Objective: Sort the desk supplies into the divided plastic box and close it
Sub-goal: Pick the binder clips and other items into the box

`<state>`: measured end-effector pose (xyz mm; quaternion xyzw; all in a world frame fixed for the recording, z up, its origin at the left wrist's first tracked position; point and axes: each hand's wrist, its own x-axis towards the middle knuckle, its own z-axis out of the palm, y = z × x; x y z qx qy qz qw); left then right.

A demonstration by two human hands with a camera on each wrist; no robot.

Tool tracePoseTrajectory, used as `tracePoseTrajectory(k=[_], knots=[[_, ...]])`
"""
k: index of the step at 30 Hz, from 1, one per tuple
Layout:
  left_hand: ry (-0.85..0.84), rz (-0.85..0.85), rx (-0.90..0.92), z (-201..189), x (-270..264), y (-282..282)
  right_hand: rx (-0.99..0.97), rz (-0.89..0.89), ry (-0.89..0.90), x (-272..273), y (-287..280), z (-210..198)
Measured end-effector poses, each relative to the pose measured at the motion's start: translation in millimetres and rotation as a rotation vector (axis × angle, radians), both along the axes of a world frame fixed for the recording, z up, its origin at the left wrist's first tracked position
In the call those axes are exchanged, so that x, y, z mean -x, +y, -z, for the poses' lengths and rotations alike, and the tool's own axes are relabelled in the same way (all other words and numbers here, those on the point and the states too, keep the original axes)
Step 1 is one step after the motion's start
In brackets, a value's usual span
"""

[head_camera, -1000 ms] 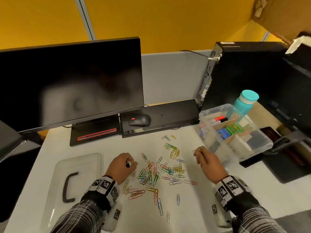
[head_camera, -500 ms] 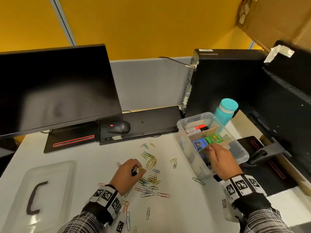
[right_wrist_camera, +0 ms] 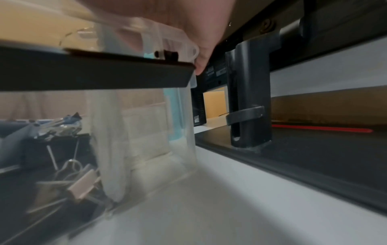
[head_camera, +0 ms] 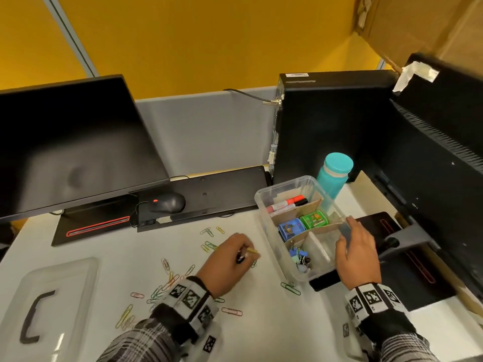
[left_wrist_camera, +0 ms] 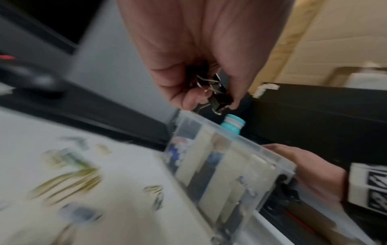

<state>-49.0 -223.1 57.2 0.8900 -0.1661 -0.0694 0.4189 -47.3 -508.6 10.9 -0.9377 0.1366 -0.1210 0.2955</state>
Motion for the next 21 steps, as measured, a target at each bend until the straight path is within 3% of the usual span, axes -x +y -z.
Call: tracePoseTrajectory(k=[6, 12, 17, 21], knots=[[-0.276, 0.339, -0.369, -28, -17, -90, -0.013, -0.008, -0.023, 1, 0, -2], [-0.194, 0.491, -0.638, -20, -31, -121, -0.023, -0.019, -0.028, 2, -1, -3], [-0.155, 0.497, -0.57, -15, -27, -109, -0.016, -0.044, 0.004, 3, -2, -6], [-0.278, 0.318, -0.358, -19, -15, -72, 0.152, -0.09, 0.008, 10, 8, -17]])
